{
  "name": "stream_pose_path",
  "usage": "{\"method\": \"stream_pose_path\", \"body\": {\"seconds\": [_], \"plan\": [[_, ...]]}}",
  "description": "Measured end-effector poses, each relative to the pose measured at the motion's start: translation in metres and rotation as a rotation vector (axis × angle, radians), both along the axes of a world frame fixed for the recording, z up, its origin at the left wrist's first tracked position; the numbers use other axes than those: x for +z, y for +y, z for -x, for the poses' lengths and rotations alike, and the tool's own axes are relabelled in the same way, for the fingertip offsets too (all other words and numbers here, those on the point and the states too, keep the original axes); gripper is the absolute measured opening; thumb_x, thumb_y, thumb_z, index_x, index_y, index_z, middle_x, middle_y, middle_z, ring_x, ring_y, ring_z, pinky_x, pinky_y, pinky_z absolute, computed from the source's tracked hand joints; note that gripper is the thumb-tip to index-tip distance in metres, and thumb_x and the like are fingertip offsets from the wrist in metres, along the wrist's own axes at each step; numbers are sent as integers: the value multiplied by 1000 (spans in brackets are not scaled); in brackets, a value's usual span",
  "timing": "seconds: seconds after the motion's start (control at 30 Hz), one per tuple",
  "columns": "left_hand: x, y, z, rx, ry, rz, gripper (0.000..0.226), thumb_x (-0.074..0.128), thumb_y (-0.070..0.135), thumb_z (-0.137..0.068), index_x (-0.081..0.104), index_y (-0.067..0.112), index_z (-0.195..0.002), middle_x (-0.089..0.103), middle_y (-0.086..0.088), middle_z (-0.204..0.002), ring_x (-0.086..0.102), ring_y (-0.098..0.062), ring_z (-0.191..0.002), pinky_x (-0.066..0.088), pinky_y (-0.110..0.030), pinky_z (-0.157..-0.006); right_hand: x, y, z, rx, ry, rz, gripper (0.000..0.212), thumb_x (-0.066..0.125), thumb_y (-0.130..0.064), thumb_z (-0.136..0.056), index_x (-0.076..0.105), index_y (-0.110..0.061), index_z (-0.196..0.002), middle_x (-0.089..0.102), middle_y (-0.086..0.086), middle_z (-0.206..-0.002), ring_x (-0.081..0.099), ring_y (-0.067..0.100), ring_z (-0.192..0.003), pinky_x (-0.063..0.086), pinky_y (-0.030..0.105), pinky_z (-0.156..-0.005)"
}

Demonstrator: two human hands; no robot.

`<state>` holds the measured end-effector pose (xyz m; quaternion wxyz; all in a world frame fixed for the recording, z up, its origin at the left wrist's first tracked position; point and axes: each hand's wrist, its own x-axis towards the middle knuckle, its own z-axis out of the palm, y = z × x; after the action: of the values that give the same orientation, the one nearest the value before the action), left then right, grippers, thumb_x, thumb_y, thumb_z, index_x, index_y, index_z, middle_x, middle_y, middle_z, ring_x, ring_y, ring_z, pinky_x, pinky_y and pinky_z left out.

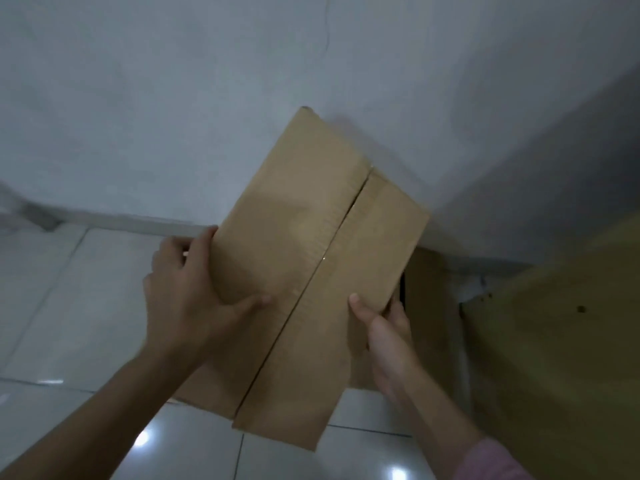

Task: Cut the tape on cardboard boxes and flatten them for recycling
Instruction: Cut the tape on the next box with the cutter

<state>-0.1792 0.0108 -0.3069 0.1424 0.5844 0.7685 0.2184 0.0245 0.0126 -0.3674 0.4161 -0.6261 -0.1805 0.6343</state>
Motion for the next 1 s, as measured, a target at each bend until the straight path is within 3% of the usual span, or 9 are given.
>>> {"method": "stream_pose_path", "body": {"seconds": [0.17,0.3,0.43,0.5,0.63,0.7,0.83,0.9,1.0], "plan": [[165,-23,-29,-108,37,-102,110,54,80,-40,47,18,-131,43,-5,-110,45,-28,-106,44,-45,-85,154,-45,-21,-174,-34,-135,32,67,-26,-85,59,-21,-115,71,-4,-104,66,11,-92,52,28,-78],[285,-53,-55,-189,-26,-157,109,50,83,-39,44,25,-131,31,8,-106,38,-19,-108,38,-42,-92,271,-87,-49,-277,-112,-248,43,70,-33,-81,58,-25,-122,69,-5,-108,64,13,-99,51,36,-89],[378,-77,-105,-295,-136,-222,108,70,78,-43,43,22,-132,29,7,-105,35,-15,-107,35,-33,-89,372,-123,-95,-391,-239,-424,40,65,-23,-86,56,-18,-124,66,-7,-109,61,-4,-94,49,11,-78],[409,-85,-139,-350,-209,-228,97,79,61,-52,43,23,-133,31,5,-108,36,-18,-114,35,-31,-91,412,-137,-129,-439,-339,-485,35,65,-21,-87,57,-16,-120,65,-10,-105,58,-14,-86,44,2,-70],[439,-97,-220,-469,-268,-267,87,80,51,-59,44,19,-131,33,1,-109,37,-22,-115,33,-27,-92,460,-165,-213,-528,-499,-451,31,67,-30,-84,61,-18,-112,67,-5,-108,63,8,-99,49,28,-91],[438,-105,-265,-539,-305,-244,83,82,45,-61,45,16,-130,33,0,-108,38,-23,-115,30,-23,-91,472,-180,-261,-558,-579,-397,25,68,-31,-83,61,-19,-105,68,-3,-104,63,13,-98,50,35,-93],[415,-117,-358,-687,-402,-79,86,82,40,-65,40,18,-137,42,-6,-120,40,-22,-118,31,-23,-95,470,-204,-362,-579,-649,-230,37,70,-34,-82,64,-9,-108,67,3,-103,63,20,-98,50,35,-89],[402,-119,-402,-712,-449,18,96,81,50,-61,38,18,-140,45,-8,-130,43,-23,-122,35,-33,-105,465,-207,-411,-552,-589,-176,37,70,-31,-83,66,-6,-109,68,6,-101,65,22,-93,53,36,-87],[379,-115,-460,-632,-487,96,100,74,63,-55,42,17,-137,51,-6,-132,50,-26,-119,43,-44,-101,453,-211,-484,-489,-353,-199,16,60,-10,-90,63,1,-102,65,12,-86,65,14,-65,55,23,-62]]}}
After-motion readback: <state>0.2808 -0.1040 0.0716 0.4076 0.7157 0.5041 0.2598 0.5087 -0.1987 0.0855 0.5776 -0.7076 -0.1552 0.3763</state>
